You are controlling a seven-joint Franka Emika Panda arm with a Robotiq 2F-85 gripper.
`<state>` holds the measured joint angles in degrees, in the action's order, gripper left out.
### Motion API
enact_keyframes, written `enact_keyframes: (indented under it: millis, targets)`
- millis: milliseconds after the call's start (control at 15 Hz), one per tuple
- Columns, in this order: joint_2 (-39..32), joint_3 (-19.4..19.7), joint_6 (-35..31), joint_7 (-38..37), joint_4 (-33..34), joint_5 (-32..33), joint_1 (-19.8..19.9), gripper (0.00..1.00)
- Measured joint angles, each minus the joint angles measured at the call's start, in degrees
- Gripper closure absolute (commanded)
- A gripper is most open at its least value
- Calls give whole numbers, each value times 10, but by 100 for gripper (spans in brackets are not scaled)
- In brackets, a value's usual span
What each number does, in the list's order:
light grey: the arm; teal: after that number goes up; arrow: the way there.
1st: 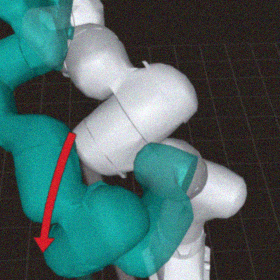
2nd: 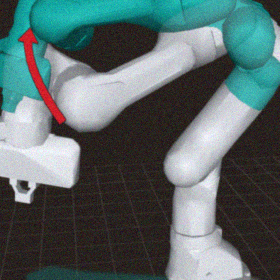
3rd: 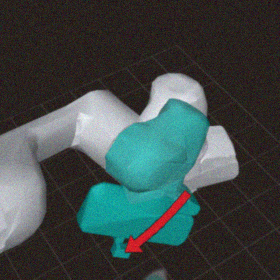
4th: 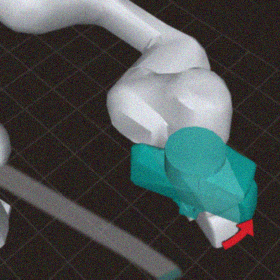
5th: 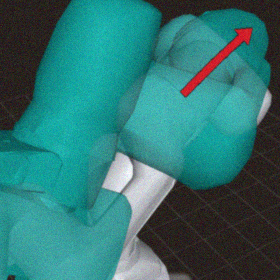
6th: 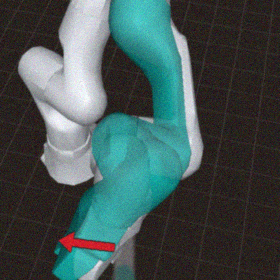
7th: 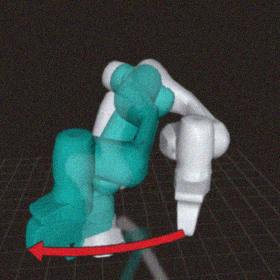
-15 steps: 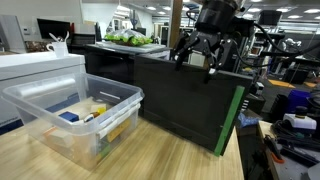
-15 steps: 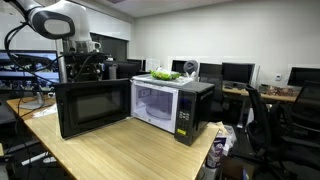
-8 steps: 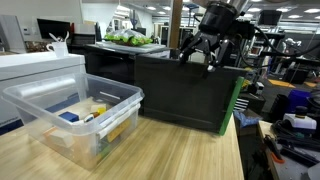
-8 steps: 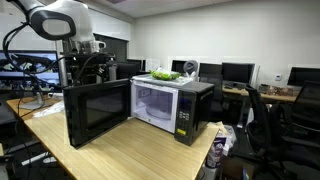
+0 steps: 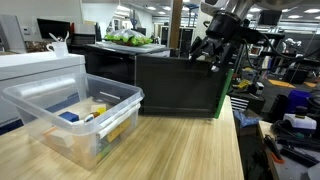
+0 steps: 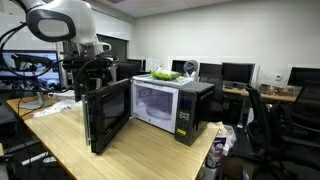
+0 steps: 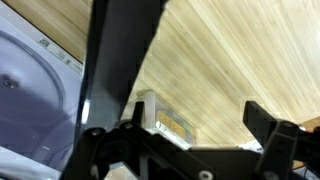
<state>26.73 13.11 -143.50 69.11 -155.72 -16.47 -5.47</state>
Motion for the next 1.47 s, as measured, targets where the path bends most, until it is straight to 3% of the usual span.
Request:
enact_keyframes:
  millis: [533,933,1200,1467]
  targets:
    - [-3,80,-1,-10,0,-9,46,0]
    - [-28,137,-4,-22,35,-57,69,0]
    - [-45,141,-5,-35,88,-103,67,0]
    - [-61,124,6,-66,128,-109,65,0]
